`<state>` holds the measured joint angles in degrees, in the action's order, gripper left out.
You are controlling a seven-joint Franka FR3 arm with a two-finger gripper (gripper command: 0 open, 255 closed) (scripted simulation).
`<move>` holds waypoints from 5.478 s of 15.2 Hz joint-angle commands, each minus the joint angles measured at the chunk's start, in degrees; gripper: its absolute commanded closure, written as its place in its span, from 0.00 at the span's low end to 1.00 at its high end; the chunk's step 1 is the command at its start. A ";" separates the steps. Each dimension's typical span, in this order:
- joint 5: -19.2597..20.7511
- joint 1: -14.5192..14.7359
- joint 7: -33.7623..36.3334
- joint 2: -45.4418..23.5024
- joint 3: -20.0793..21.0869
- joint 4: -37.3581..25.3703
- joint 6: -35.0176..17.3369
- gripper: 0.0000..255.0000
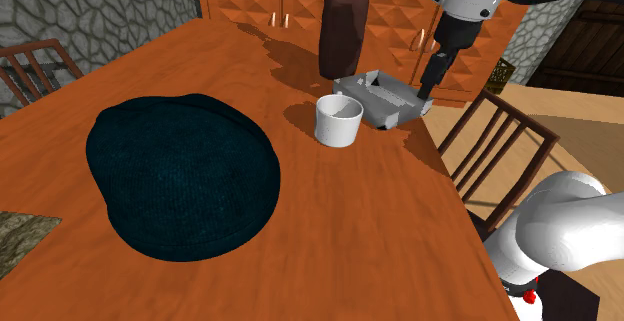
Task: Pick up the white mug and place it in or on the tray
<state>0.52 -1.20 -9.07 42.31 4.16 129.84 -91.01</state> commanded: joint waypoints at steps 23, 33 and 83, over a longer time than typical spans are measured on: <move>-4.19 5.82 19.66 -26.08 20.55 -18.17 -7.87 0.00; -4.32 5.91 19.59 -25.98 20.69 -13.79 -12.17 0.00; -1.57 -1.51 -0.89 -24.60 6.35 -30.15 5.74 1.00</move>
<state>-1.19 -2.23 -8.33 17.31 11.55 99.29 -85.25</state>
